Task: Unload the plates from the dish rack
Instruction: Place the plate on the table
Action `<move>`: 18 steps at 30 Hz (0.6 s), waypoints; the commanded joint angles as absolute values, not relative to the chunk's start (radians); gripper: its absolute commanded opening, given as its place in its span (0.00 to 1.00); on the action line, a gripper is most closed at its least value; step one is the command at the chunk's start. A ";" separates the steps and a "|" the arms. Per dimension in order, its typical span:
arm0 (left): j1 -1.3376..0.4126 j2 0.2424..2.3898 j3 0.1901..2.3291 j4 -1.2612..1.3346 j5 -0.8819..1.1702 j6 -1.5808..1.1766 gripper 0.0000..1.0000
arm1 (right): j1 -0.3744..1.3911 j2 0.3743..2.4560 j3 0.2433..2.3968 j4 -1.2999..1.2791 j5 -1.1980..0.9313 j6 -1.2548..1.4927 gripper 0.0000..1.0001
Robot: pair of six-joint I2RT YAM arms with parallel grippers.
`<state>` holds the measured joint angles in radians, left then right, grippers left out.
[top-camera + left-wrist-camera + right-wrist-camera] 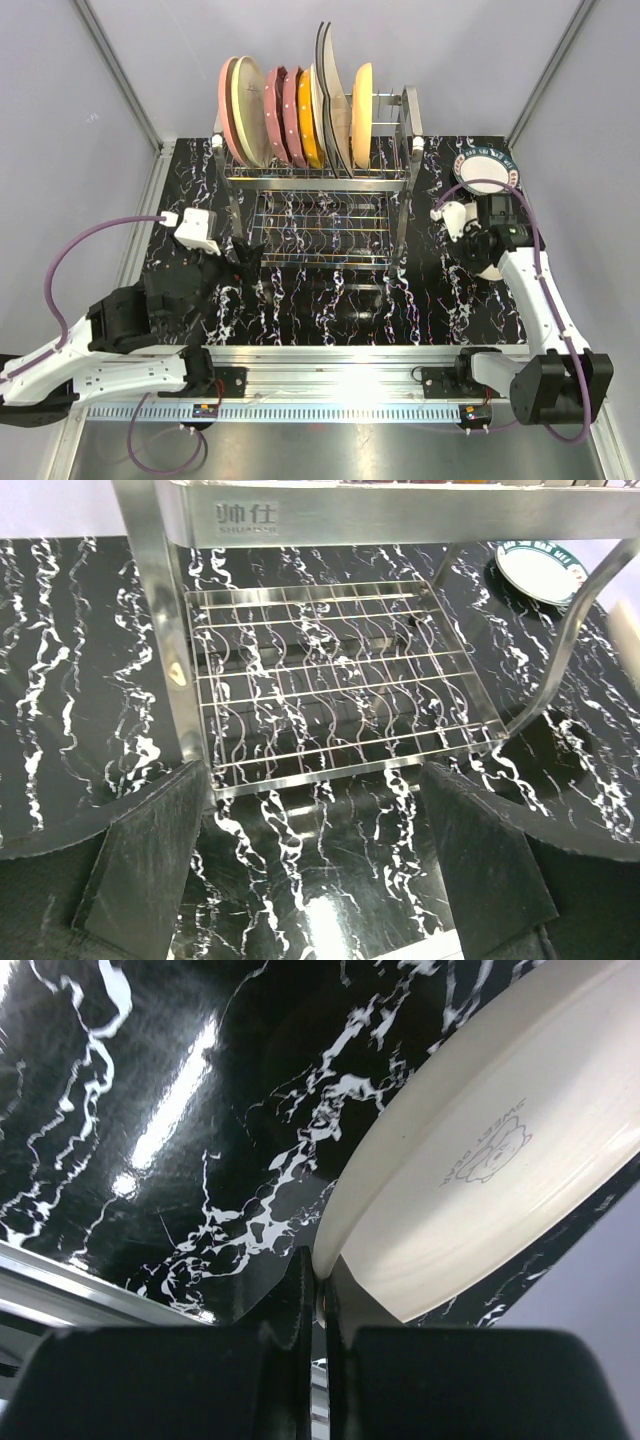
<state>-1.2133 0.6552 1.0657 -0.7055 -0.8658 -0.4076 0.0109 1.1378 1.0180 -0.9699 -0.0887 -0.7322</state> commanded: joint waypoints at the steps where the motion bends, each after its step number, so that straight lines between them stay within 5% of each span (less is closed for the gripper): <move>1: -1.201 0.643 1.051 -0.652 -0.821 -0.433 0.91 | 0.008 1.169 0.959 -0.851 -0.040 -0.801 0.00; 18: -1.189 0.611 0.980 -0.641 -0.792 -0.466 0.92 | -0.026 1.411 0.813 -0.654 0.046 -0.834 0.05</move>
